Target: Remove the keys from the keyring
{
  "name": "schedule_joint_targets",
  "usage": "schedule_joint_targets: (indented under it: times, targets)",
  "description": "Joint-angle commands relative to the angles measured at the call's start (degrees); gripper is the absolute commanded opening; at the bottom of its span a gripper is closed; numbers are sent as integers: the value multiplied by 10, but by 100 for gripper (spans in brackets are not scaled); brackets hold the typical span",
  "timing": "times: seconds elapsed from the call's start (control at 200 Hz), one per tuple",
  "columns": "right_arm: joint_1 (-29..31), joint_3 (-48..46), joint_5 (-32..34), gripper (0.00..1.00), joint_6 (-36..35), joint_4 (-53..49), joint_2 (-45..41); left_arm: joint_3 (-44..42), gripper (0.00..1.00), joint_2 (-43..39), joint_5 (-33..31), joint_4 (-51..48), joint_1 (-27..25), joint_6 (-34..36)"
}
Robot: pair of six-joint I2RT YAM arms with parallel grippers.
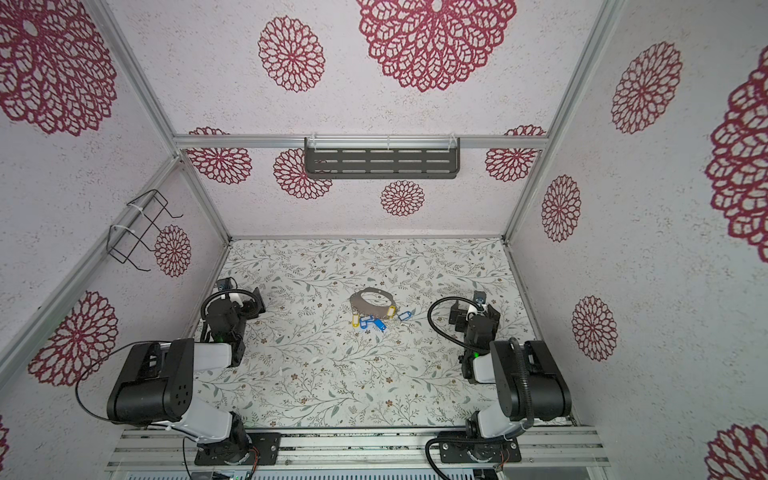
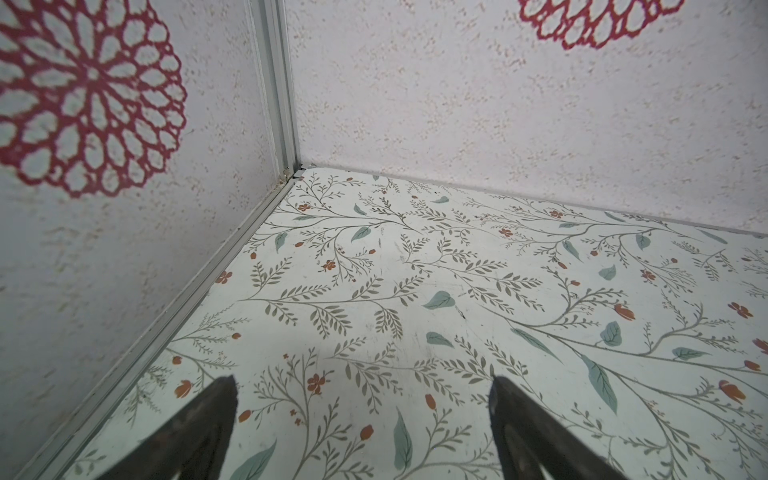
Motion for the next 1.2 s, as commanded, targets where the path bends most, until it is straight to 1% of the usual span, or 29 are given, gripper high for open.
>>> schedule_joint_targets:
  times: [0.0, 0.135, 0.175, 0.195, 0.255, 0.335, 0.395, 0.43, 0.47, 0.53, 0.575, 0.636, 0.696, 0.726, 0.741, 0.766, 0.801, 0.876, 0.931, 1.011, 1.071, 1.126, 1.196]
  targets:
    - [2, 2, 3, 99, 0, 30, 0, -2, 97, -6, 6, 4, 2, 0]
    - [4, -6, 11, 99, -2, 44, -1, -15, 97, -13, 14, 23, -7, 16]
    - [12, -19, 28, 99, -6, 70, -2, -18, 97, -25, 7, 18, -13, 20]
    - [18, -29, 47, 99, -7, 87, -5, -17, 97, -35, -1, 10, -17, 22]
    - [42, -52, 105, 99, -16, 115, -29, -4, 97, -75, -30, -59, -30, 22]
    - [76, -60, 150, 99, -41, 94, -76, 52, 97, -122, -65, -219, -46, 0]
    - [101, -54, 185, 99, -40, 39, -115, 114, 97, -134, -86, -343, -70, -4]
    - [110, -52, 193, 99, -36, 9, -139, 141, 97, -135, -104, -393, -89, -8]
    - [122, -53, 197, 99, -40, -14, -166, 156, 97, -140, -108, -419, -113, -2]
    - [150, -45, 218, 99, -50, -75, -226, 164, 97, -158, -88, -443, -150, -5]
    - [162, -21, 217, 99, -38, -171, -283, 167, 97, -173, -64, -463, -176, -21]
    - [162, 31, 221, 99, 40, -325, -347, 168, 97, -195, -21, -486, -200, -60]
    - [160, 109, 234, 99, 172, -516, -387, 171, 97, -218, 1, -512, -222, -119]
    - [159, 142, 227, 99, 239, -600, -399, 173, 97, -229, 4, -528, -230, -156]
    - [158, 153, 220, 99, 261, -629, -404, 173, 97, -236, 10, -536, -233, -175]
    - [158, 163, 205, 99, 278, -656, -412, 172, 97, -244, 26, -548, -233, -203]
    - [158, 161, 187, 99, 288, -666, -424, 169, 97, -252, 54, -559, -233, -229]
    - [156, 127, 171, 99, 326, -661, -458, 154, 97, -266, 111, -547, -233, -212]
    - [149, 105, 127, 99, 314, -659, -490, 147, 97, -279, 124, -547, -233, -200]
    - [146, 78, 60, 99, 286, -655, -524, 155, 97, -305, 112, -581, -233, -194]
    - [147, 73, 38, 98, 283, -674, -528, 164, 97, -329, 83, -615, -233, -193]
    - [147, 84, 20, 94, 271, -700, -508, 168, 97, -353, 54, -641, -233, -193]
    - [148, 112, 0, 91, 257, -736, -460, 162, 97, -383, 22, -663, -233, -188]
